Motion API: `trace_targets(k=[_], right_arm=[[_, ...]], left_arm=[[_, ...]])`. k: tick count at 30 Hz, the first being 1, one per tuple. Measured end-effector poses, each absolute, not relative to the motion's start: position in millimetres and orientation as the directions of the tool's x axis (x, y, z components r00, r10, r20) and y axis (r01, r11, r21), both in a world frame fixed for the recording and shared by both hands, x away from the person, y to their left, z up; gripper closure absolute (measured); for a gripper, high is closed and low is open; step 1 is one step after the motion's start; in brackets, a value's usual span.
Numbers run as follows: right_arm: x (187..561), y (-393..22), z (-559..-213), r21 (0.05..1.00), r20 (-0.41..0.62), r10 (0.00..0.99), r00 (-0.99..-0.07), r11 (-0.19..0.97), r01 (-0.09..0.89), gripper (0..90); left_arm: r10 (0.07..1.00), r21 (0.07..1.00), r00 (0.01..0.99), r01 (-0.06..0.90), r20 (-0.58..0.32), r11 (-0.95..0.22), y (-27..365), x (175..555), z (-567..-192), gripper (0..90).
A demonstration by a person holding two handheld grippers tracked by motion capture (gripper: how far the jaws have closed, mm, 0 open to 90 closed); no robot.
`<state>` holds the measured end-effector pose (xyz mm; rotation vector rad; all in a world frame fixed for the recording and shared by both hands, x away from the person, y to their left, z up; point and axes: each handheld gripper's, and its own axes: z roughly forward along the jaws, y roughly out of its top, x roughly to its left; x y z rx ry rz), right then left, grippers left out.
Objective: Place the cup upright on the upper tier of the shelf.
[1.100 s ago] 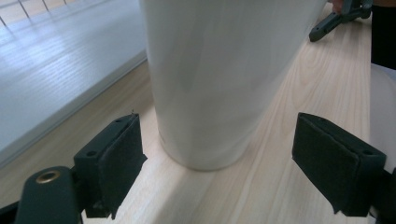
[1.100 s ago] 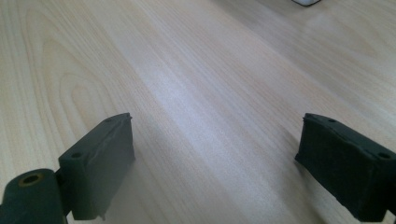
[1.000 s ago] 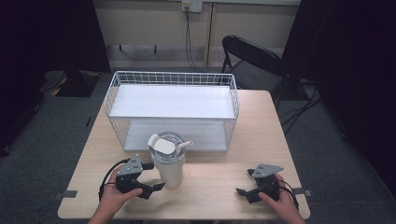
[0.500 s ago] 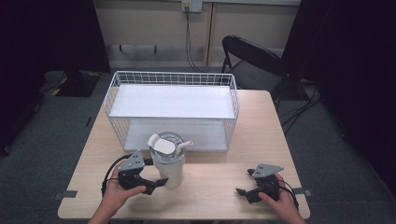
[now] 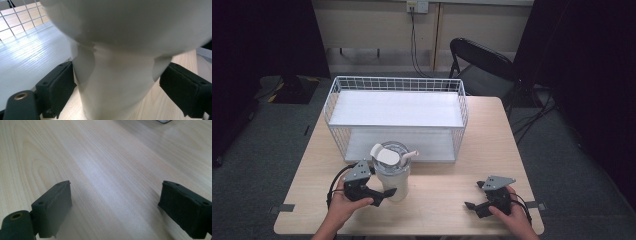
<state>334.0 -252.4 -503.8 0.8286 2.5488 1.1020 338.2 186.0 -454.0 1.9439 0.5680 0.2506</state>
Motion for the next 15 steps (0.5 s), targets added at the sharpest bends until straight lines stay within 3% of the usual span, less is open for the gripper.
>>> trace_targets(k=[15], right_arm=[[334.0,-252.5,-503.8,0.728,0.001,0.587,-0.809,0.554,0.403,10.0]], left_arm=[[0.492,0.919,0.867,0.252,-0.075,-0.304,176.1,344.3,-459.2,8.4]])
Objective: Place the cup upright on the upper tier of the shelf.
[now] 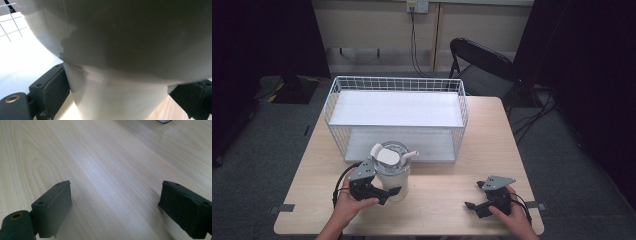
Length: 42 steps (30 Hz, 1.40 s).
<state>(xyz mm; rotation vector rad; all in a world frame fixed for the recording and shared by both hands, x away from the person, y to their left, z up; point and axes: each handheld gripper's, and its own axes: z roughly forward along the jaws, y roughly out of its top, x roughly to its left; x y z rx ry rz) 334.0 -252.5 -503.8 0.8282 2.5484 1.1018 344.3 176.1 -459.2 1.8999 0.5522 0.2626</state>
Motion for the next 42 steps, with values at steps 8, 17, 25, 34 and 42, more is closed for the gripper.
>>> trace_targets(k=[8,17,25,34,42], right_arm=[[333.9,-252.4,-503.8,0.728,0.002,0.587,-0.809,0.554,0.404,10.0],[334.0,-252.5,-503.8,0.728,0.002,0.587,-0.809,0.554,0.404,10.0],[334.0,-252.5,-503.8,0.728,0.002,0.587,-0.809,0.554,0.403,10.0],[334.0,-252.5,-503.8,0.728,0.002,0.587,-0.809,0.554,0.404,10.0],[334.0,-252.5,-503.8,0.728,0.002,0.587,-0.809,0.554,0.404,10.0]], left_arm=[[0.492,0.948,0.868,0.210,-0.068,-0.239,172.0,345.4,-465.3,7.8],[0.500,0.964,0.864,0.180,-0.061,-0.194,168.6,345.4,-469.5,8.4],[0.524,0.973,0.849,0.170,-0.064,-0.158,170.1,344.0,-472.0,9.9],[0.514,0.977,0.850,0.189,-0.111,-0.102,178.7,344.0,-457.1,10.0],[0.550,0.968,0.826,0.222,-0.124,-0.115,186.8,344.8,-436.0,10.1]])
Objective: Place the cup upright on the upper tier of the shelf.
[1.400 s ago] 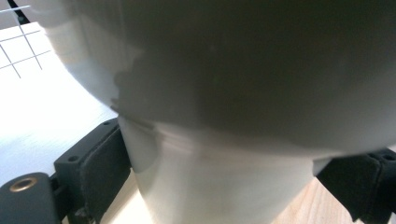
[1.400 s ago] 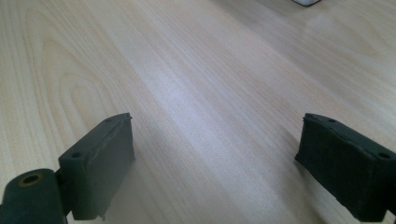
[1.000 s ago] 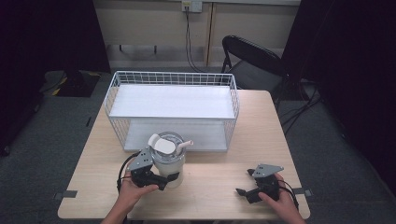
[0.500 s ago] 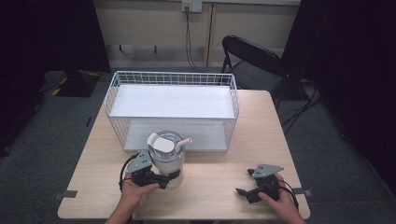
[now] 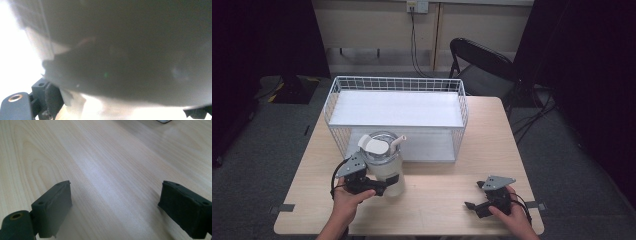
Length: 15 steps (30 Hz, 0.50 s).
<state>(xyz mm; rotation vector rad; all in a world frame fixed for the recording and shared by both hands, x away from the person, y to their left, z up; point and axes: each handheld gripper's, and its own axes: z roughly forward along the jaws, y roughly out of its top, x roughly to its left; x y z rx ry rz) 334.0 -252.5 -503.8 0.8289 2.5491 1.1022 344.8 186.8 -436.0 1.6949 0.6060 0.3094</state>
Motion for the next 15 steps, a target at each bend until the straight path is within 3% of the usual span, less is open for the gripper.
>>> trace_targets(k=[15], right_arm=[[334.0,-252.5,-503.8,0.728,0.002,0.587,-0.809,0.554,0.403,10.0]], left_arm=[[0.558,0.964,0.815,0.248,-0.158,-0.090,186.1,350.1,-415.5,10.2]])
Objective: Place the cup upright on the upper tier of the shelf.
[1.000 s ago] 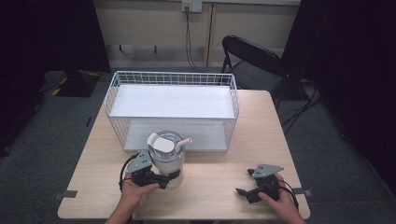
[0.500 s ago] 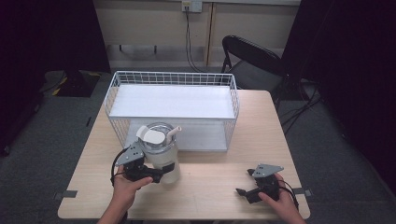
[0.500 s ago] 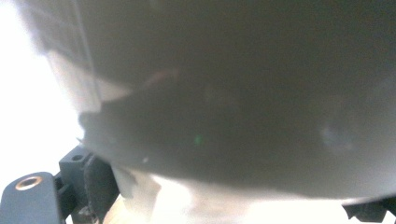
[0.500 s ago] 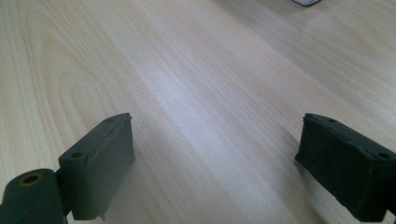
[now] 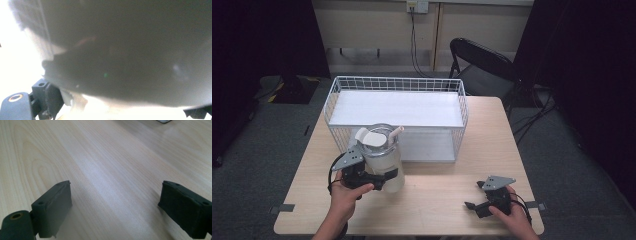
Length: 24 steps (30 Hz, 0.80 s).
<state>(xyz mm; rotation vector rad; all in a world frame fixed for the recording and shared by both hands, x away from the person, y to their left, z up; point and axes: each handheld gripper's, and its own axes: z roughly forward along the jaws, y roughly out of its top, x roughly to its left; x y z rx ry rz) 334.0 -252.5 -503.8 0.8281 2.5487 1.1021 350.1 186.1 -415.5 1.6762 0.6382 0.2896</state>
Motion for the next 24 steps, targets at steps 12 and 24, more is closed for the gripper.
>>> trace_targets(k=[12,24], right_arm=[[334.0,-252.5,-503.8,0.728,0.002,0.587,-0.809,0.554,0.403,10.0],[334.0,-252.5,-503.8,0.728,0.002,0.587,-0.809,0.554,0.404,10.0]], left_arm=[[0.571,0.958,0.805,0.266,-0.161,-0.104,188.2,354.0,-392.3,10.2],[0.578,0.954,0.799,0.280,-0.168,-0.110,195.4,358.5,-366.1,10.2]])
